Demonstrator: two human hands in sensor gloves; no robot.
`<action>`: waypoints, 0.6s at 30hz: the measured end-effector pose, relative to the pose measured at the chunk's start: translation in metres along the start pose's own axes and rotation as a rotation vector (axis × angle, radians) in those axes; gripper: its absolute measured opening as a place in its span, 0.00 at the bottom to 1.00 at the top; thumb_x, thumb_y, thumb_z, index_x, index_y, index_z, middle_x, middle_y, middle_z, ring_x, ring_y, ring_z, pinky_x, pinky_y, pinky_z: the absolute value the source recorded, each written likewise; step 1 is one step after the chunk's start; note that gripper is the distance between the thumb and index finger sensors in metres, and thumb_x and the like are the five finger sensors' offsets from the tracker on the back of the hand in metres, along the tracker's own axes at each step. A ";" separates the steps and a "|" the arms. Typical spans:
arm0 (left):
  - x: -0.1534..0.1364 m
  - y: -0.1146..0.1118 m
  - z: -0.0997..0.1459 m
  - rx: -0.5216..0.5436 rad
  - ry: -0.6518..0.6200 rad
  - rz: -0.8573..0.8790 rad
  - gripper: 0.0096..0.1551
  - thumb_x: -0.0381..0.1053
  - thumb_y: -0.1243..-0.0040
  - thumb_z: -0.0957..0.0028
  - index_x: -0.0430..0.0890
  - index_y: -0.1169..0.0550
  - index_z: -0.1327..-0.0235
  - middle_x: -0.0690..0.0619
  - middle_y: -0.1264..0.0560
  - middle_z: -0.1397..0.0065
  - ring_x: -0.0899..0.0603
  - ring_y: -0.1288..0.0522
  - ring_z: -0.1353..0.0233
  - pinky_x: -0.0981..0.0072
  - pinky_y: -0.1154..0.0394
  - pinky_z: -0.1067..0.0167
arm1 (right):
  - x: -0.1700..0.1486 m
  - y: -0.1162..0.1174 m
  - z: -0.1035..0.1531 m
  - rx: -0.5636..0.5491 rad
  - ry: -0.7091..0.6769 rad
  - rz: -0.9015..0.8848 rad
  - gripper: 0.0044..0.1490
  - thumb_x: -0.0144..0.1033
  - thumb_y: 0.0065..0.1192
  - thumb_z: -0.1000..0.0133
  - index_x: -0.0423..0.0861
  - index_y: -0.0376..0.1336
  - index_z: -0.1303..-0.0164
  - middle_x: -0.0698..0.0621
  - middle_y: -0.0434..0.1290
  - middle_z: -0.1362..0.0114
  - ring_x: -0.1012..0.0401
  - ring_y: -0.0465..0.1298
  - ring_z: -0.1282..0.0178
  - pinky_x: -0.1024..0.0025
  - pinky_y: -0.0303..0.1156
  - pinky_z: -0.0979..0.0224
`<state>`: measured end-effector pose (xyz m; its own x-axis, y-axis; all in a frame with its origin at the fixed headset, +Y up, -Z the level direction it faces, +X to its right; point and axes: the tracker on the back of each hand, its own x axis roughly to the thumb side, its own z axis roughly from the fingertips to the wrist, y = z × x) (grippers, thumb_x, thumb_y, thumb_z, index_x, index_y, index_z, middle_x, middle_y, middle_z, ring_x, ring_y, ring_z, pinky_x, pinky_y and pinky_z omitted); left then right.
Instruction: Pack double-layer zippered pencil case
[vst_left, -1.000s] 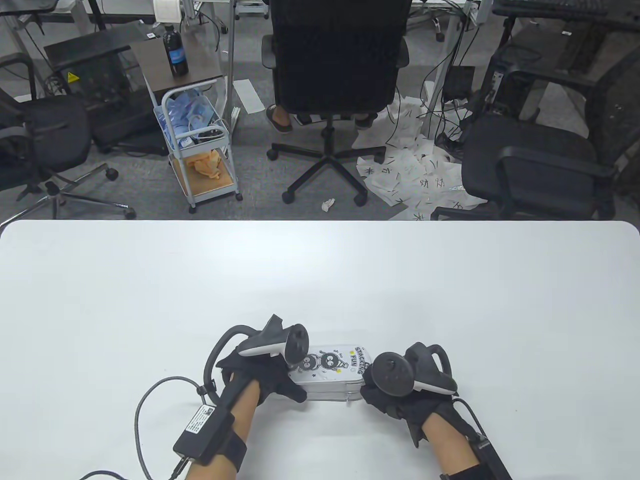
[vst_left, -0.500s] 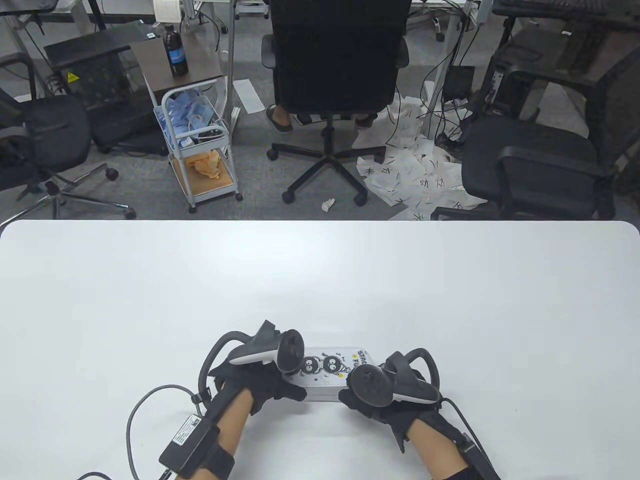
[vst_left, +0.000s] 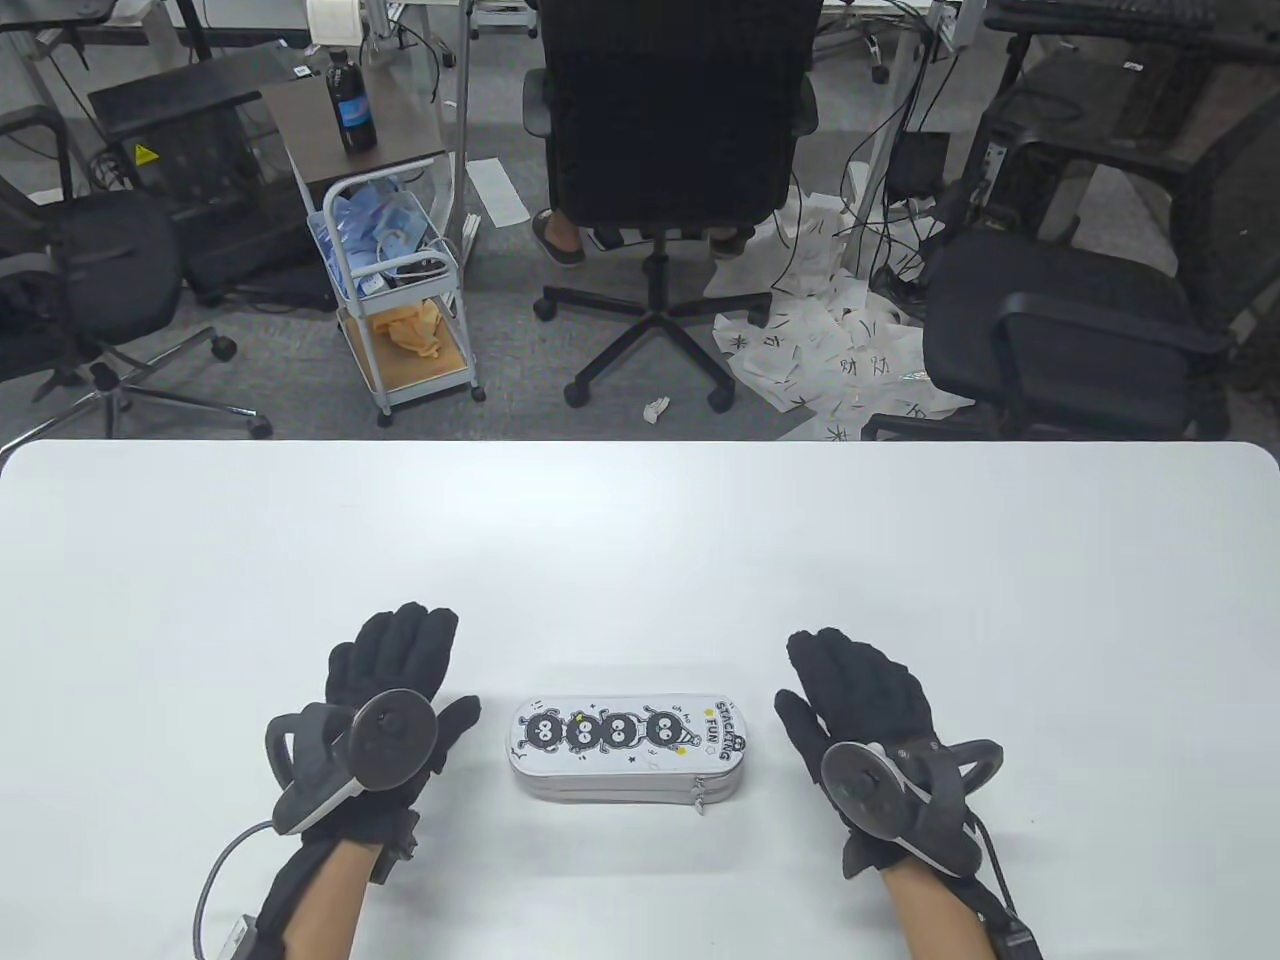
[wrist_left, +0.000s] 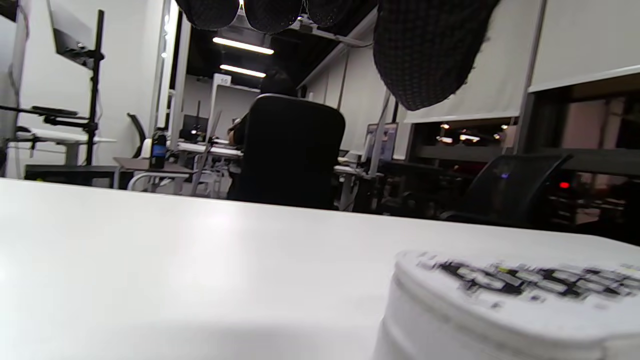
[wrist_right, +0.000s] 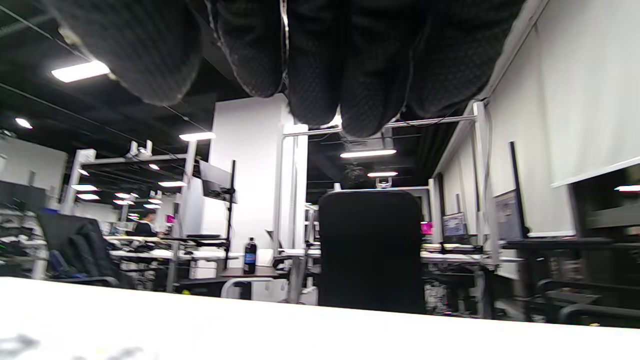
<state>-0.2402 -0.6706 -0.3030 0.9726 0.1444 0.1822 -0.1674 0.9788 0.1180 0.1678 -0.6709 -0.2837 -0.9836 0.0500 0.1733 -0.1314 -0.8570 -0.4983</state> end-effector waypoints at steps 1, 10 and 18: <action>-0.004 -0.009 0.000 -0.024 0.018 -0.013 0.53 0.59 0.30 0.45 0.45 0.44 0.13 0.38 0.45 0.13 0.25 0.47 0.18 0.26 0.49 0.28 | -0.002 0.007 0.001 0.019 0.007 0.019 0.41 0.60 0.57 0.45 0.54 0.57 0.23 0.50 0.68 0.20 0.50 0.71 0.26 0.46 0.68 0.27; -0.004 -0.055 0.002 -0.142 0.052 -0.202 0.56 0.65 0.36 0.44 0.42 0.46 0.12 0.36 0.47 0.12 0.25 0.50 0.17 0.30 0.54 0.28 | -0.016 0.057 0.007 0.255 0.081 0.054 0.49 0.59 0.54 0.44 0.47 0.45 0.18 0.44 0.49 0.12 0.44 0.50 0.16 0.40 0.50 0.22; -0.013 -0.061 0.000 -0.169 0.086 -0.189 0.55 0.66 0.36 0.44 0.39 0.42 0.13 0.36 0.44 0.13 0.26 0.49 0.18 0.34 0.54 0.27 | -0.020 0.069 0.012 0.322 0.076 0.096 0.50 0.60 0.52 0.44 0.46 0.43 0.18 0.43 0.46 0.12 0.45 0.45 0.17 0.43 0.46 0.22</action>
<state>-0.2422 -0.7325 -0.3127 0.9954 -0.0382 0.0881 0.0405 0.9989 -0.0240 0.1803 -0.7366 -0.3116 -0.9976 -0.0113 0.0690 -0.0037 -0.9770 -0.2133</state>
